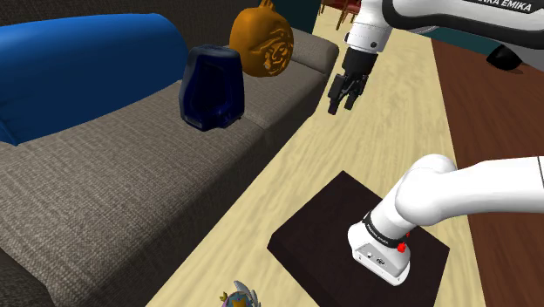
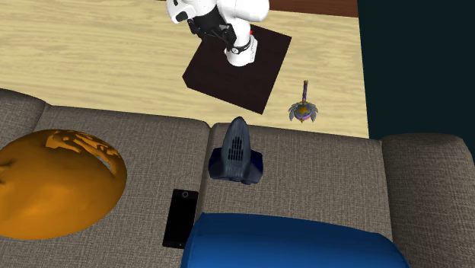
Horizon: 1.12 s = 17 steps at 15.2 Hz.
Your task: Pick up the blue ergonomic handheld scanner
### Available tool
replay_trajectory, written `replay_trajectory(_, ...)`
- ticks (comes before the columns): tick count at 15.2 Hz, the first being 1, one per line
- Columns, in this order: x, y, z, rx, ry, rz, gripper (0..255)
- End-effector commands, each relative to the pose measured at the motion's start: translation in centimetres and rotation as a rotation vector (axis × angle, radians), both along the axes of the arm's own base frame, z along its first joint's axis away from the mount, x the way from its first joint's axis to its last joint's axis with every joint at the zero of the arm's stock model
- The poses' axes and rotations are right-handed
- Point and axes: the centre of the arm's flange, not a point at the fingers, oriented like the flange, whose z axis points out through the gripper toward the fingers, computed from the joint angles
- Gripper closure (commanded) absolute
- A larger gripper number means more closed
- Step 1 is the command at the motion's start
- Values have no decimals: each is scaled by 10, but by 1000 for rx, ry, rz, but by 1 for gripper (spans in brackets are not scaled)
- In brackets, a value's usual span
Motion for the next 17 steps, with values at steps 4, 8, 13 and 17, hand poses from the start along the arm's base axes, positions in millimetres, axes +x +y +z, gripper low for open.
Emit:
replay_trajectory(4, 33, 20, 11, -16, -9, 30, 0)
replay_trajectory(8, 76, 48, 26, -37, -22, 69, 0)
replay_trajectory(13, 129, 87, 44, -63, -38, 118, 0)
replay_trajectory(17, 169, 120, 58, -84, -50, 158, 0)
